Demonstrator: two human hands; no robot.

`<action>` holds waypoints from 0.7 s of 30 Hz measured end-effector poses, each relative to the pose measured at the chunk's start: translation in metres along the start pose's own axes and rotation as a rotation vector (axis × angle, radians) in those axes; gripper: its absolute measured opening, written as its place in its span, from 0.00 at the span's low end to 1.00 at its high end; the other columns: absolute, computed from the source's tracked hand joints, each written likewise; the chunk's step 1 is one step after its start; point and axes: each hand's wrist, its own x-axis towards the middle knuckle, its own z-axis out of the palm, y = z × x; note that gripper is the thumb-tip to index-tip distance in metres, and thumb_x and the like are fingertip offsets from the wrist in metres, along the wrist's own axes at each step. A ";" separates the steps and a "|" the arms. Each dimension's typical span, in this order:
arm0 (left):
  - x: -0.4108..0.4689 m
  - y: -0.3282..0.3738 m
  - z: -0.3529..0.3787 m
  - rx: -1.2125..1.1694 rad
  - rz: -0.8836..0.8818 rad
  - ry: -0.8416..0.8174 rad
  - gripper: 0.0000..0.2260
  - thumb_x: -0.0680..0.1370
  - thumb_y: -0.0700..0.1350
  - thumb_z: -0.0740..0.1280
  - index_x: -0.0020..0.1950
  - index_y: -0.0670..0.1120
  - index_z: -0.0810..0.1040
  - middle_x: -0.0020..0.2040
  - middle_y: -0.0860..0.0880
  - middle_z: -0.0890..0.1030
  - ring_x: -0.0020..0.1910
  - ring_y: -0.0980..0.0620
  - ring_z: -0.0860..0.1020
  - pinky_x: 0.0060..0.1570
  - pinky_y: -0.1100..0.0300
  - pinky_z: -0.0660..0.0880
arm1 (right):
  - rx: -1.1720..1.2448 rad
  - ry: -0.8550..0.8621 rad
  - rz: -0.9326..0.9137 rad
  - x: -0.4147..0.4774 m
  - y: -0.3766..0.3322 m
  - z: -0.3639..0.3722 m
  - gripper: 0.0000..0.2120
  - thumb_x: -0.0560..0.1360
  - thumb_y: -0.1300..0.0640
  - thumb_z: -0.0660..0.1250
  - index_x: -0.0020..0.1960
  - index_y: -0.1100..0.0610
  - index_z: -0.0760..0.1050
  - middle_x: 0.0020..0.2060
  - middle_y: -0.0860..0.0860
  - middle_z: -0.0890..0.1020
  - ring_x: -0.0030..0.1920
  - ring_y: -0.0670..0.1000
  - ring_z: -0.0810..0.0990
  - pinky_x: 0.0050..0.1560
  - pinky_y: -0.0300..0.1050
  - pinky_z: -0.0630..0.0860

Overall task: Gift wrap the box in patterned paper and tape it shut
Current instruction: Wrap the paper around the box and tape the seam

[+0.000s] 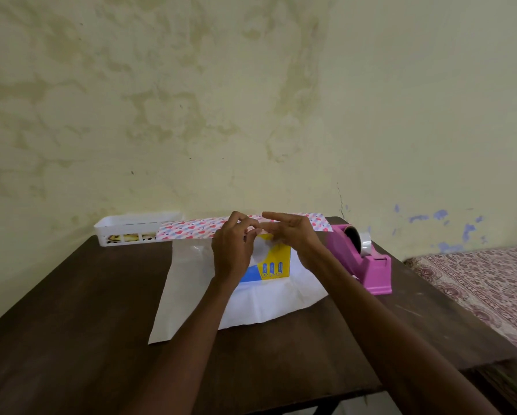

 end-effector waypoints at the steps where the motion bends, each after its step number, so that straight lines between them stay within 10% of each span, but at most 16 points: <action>1: 0.000 -0.001 0.001 -0.002 0.002 0.004 0.03 0.75 0.45 0.71 0.48 0.50 0.82 0.49 0.53 0.79 0.43 0.52 0.78 0.35 0.63 0.73 | 0.042 -0.010 0.020 -0.001 -0.001 -0.003 0.16 0.77 0.71 0.62 0.60 0.60 0.81 0.48 0.60 0.85 0.45 0.53 0.84 0.45 0.44 0.82; 11: 0.000 -0.004 0.004 -0.026 0.006 0.017 0.02 0.75 0.46 0.72 0.47 0.51 0.82 0.51 0.53 0.79 0.43 0.52 0.79 0.36 0.57 0.78 | -0.051 0.140 -0.037 0.001 0.008 0.001 0.17 0.69 0.69 0.74 0.55 0.54 0.82 0.53 0.53 0.84 0.50 0.54 0.84 0.50 0.53 0.83; 21: 0.000 -0.003 0.003 -0.046 0.004 0.021 0.02 0.73 0.46 0.74 0.44 0.51 0.82 0.51 0.53 0.80 0.44 0.52 0.79 0.35 0.63 0.75 | -0.566 0.312 -0.244 0.002 0.011 0.022 0.07 0.69 0.67 0.72 0.41 0.56 0.85 0.44 0.50 0.85 0.45 0.45 0.81 0.43 0.35 0.73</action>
